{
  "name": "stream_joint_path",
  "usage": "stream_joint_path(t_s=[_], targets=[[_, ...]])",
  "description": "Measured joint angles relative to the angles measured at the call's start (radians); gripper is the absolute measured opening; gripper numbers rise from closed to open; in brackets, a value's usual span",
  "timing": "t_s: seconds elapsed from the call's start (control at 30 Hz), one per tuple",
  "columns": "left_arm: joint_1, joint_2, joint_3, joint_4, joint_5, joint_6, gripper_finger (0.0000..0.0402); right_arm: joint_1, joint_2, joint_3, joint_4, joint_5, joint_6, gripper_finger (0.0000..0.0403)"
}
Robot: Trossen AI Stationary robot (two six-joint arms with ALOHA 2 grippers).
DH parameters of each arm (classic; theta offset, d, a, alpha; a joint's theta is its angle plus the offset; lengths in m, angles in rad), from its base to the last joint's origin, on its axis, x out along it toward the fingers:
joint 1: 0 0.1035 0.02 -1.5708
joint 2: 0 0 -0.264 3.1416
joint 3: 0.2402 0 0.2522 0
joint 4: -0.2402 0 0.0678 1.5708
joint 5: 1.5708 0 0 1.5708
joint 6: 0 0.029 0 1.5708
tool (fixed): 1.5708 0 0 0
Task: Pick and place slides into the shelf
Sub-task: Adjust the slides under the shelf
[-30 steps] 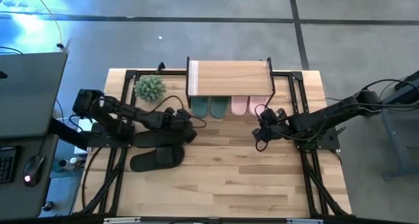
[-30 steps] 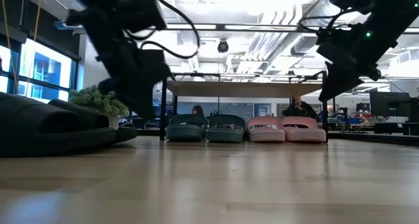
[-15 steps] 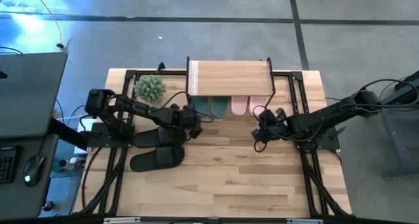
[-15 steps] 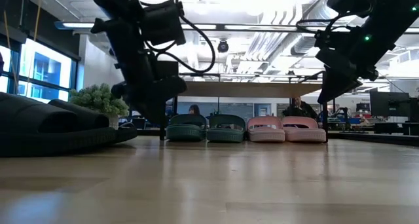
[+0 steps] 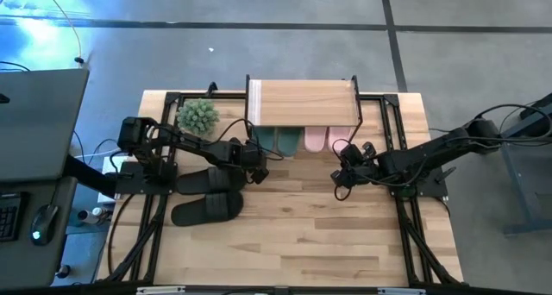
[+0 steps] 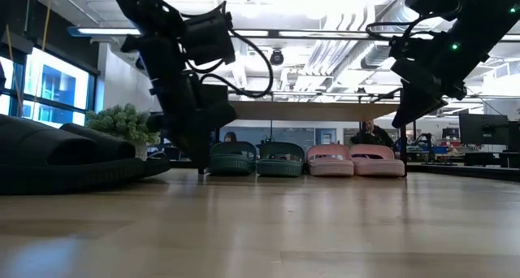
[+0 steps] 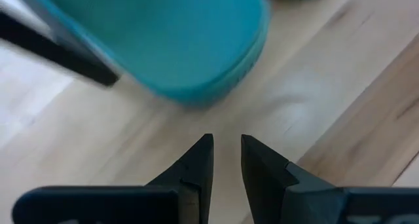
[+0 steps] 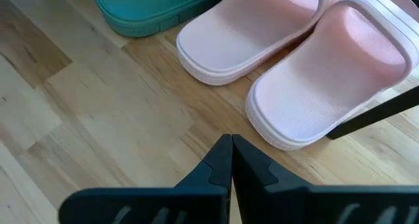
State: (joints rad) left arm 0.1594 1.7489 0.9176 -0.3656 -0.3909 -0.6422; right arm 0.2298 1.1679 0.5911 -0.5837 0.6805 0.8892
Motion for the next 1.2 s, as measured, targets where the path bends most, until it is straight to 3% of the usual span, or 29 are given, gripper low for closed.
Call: stream_joint_path(t_s=[0.4, 0.67, 0.83, 1.03, 1.2], targets=[[-0.002, 0.006, 0.002, 0.089, -0.001, 0.038, 0.0067, 0.0, 0.0, 0.0, 0.01, 0.001, -0.008, 0.0], [-0.001, 0.006, 0.002, 0.077, -0.028, 0.036, 0.0067, 0.0, 0.0, 0.0, 0.012, 0.001, -0.008, 0.0], [-0.01, 0.005, 0.002, 0.043, 0.008, 0.004, 0.0066, 0.0, 0.0, 0.0, 0.011, 0.001, -0.018, 0.0], [-0.007, 0.005, 0.012, -0.108, -0.115, -0.069, 0.0025, 0.0, 0.0, 0.0, 0.011, 0.001, -0.027, 0.0], [0.007, 0.008, 0.013, -0.032, -0.046, -0.017, 0.0007, 0.0, 0.0, 0.0, 0.011, 0.015, -0.03, 0.0]])
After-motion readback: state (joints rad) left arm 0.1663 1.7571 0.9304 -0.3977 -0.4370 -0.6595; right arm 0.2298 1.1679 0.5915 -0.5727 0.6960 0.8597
